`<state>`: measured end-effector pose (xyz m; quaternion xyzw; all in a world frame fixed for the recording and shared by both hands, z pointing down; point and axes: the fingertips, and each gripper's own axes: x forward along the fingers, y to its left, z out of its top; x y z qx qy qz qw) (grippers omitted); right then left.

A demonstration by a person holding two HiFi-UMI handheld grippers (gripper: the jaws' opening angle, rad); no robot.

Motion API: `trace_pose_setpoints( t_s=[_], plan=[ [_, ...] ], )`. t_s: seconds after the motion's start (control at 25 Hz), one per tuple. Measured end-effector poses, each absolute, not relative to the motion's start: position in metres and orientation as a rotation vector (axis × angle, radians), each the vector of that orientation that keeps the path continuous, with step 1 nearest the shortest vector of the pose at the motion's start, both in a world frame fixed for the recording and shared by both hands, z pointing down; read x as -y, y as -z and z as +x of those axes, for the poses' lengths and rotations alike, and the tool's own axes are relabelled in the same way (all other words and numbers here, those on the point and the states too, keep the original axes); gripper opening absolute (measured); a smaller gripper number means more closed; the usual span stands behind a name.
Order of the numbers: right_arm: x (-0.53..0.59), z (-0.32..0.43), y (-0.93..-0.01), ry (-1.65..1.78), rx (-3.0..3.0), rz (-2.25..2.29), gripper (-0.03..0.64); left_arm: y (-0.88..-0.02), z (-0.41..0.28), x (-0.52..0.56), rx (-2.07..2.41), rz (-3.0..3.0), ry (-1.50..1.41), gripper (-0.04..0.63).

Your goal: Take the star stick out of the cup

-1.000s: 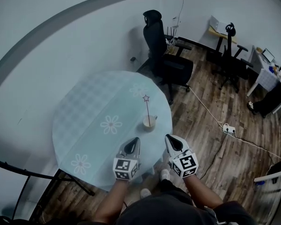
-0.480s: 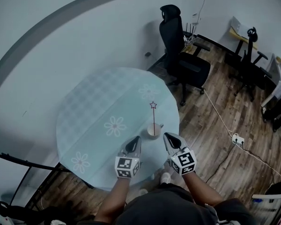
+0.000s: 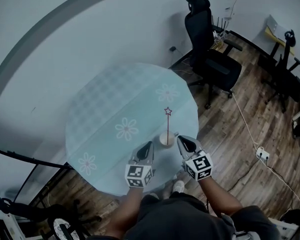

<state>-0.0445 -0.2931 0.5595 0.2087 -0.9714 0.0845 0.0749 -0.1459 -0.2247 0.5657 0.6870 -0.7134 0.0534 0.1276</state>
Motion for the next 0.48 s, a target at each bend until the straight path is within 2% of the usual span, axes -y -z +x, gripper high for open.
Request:
trace_pose_setpoints(
  t_s=[0.48],
  plan=[
    [0.304,-0.079,-0.586,-0.283,2.859,0.594,0.003,-0.589,-0.180,0.240,2.069,1.926,-0.119,0.005]
  ],
)
